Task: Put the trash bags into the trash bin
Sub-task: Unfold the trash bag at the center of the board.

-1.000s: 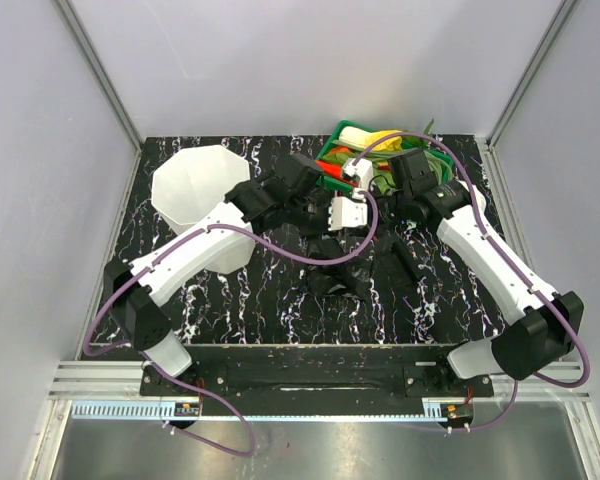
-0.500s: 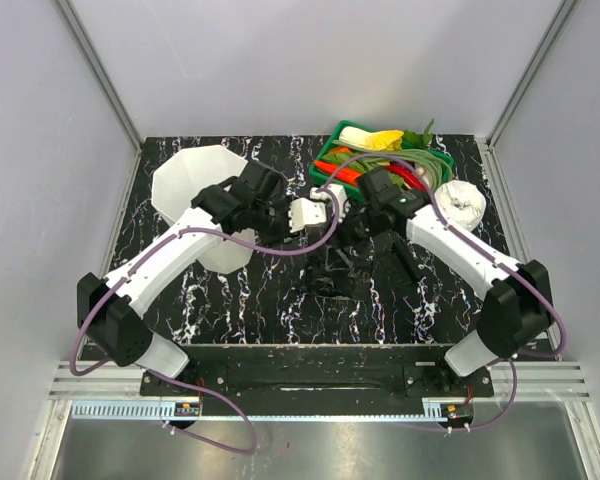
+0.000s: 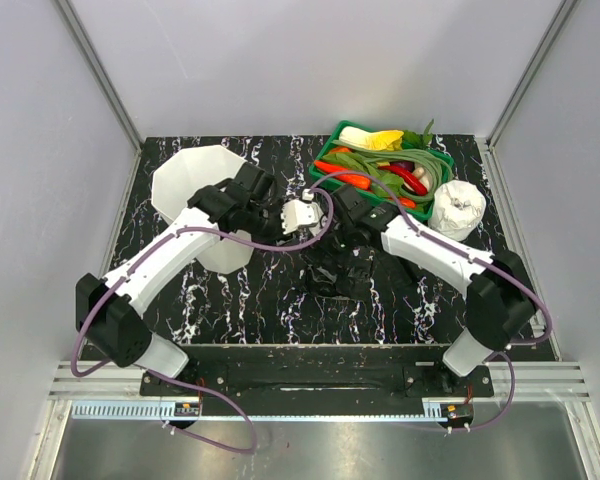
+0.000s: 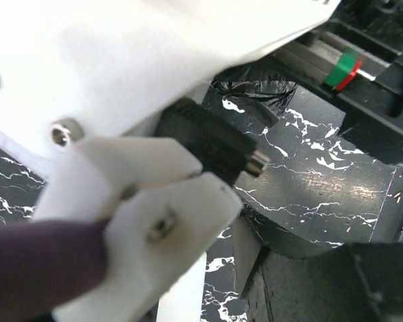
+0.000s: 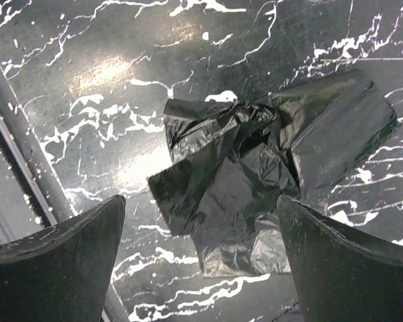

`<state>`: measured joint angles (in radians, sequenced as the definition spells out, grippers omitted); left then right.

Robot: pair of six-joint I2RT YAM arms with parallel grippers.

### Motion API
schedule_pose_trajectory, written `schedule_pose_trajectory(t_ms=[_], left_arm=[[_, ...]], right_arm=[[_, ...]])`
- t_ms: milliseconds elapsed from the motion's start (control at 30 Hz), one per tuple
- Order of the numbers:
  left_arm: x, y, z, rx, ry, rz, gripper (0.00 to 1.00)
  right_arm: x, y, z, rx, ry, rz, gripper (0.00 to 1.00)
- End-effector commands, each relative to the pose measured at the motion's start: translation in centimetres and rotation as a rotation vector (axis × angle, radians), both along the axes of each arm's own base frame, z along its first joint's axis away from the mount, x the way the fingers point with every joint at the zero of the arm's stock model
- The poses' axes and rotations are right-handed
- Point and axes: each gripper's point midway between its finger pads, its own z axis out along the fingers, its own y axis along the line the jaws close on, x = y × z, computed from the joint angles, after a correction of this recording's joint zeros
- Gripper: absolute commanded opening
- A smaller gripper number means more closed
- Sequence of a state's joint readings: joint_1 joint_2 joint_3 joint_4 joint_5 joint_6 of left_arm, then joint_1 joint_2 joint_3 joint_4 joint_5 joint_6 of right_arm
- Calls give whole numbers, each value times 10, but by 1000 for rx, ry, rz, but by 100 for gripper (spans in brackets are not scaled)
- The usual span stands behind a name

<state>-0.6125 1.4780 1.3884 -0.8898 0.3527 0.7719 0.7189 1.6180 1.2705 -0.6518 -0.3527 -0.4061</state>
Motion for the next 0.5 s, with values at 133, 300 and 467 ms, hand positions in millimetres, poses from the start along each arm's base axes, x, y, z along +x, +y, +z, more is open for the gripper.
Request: schedule_pose_trajectory(t_ms=[133, 300, 467], left_arm=[[7, -5, 29, -115, -56, 23, 44], [3, 2, 29, -109, -44, 25, 44], [1, 4, 41, -159, -27, 28, 44]], right_arm=[[12, 7, -45, -70, -4, -29, 95], [17, 5, -58, -100, -11, -38, 60], [31, -2, -33, -83, -81, -83, 12]])
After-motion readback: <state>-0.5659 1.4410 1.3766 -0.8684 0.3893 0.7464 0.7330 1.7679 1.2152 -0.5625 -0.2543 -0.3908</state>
